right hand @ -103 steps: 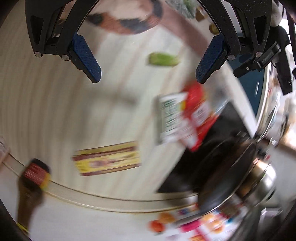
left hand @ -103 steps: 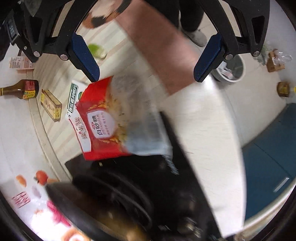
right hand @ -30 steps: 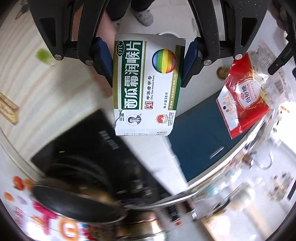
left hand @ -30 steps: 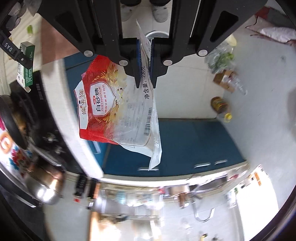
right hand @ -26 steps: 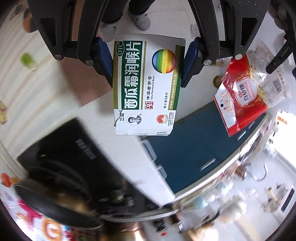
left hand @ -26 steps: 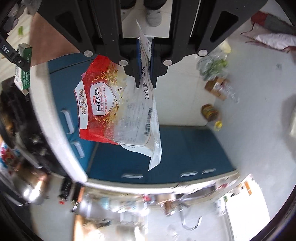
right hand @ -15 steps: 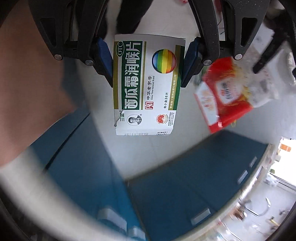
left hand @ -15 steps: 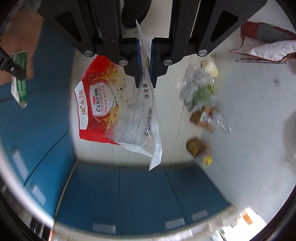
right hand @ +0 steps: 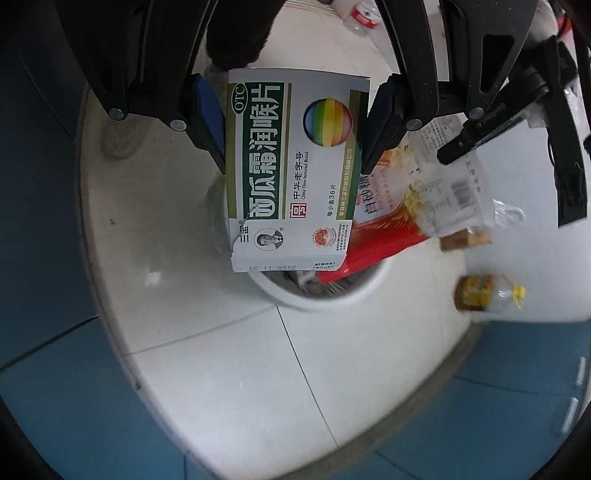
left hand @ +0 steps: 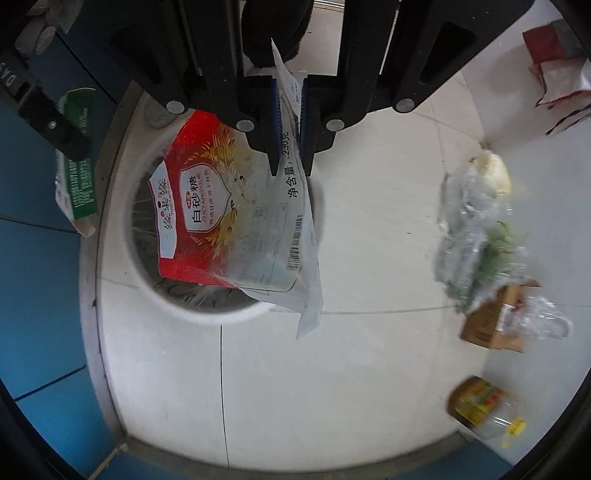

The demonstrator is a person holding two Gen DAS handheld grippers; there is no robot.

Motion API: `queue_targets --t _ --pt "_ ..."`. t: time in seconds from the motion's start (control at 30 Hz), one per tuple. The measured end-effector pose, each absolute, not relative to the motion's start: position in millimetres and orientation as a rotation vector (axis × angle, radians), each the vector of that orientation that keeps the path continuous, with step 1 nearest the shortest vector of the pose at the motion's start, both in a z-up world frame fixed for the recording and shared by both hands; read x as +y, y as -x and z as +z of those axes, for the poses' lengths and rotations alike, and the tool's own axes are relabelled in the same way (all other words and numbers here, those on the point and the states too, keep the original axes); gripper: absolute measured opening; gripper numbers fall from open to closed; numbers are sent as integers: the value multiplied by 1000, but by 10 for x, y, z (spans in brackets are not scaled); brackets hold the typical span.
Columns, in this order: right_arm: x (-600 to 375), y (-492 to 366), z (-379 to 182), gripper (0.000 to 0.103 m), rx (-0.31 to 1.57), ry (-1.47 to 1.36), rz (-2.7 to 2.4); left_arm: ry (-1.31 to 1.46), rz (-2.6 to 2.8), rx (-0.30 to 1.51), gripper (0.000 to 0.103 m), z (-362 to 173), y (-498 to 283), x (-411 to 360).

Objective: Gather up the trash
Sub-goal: 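Carry the bag and box down to the grey bin and open both tools, then raise both tools back up toward the counter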

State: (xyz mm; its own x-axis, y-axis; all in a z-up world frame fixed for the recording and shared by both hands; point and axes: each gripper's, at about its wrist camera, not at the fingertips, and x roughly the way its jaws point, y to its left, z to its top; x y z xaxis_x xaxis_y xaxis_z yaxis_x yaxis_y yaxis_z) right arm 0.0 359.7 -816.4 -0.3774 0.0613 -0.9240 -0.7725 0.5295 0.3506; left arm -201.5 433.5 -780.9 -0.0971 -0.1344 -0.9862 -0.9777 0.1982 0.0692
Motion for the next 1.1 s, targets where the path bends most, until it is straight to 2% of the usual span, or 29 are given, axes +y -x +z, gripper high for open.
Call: queue_targets --t 0.07,0.2,0.23,0.27,0.3,0.33,0.43,0.5,0.57,0.7,0.77,0.9,1.1 --pt "3636 2 -8420 68 1742 627 1002 1140 1021 1477 12 -7993 2021 4322" --pt "3671 89 -8756 69 1774 678 1023 1210 961 1471 13 -8175 2085 4305" --pt "3686 131 -8823 70 1788 699 1034 1217 959 1467 18 -8178 2104 4287" --pt "3691 157 -8859 71 1799 719 1030 1227 957 1458 47 -8168 2121 4280" --pt "3723 193 -8850 71 1797 734 1021 1231 960 1451 69 -8161 2155 4296" --pt "3726 187 -8826 72 1787 747 1010 1230 967 1441 103 -8129 2171 4293" --pt "3718 145 -8703 85 1772 731 994 1235 997 1420 103 -8000 2284 4332" --pt "3706 110 -8553 85 1751 727 995 1249 1015 1393 103 -7881 2370 4348" --pt "3695 65 -8389 93 1718 754 992 1213 1053 1387 103 -7686 2435 4348" --pt "3644 65 -7952 95 1616 831 1011 1113 1137 1371 103 -7221 2527 4300" --pt "3617 103 -7691 103 1542 884 1020 1034 1194 1345 103 -6873 2571 4253" --pt "3563 259 -6909 103 1296 973 1049 925 1268 1280 103 -6172 2618 4150" --pt "3458 404 -5537 103 1172 942 1152 840 1279 1218 103 -5015 2611 3923"
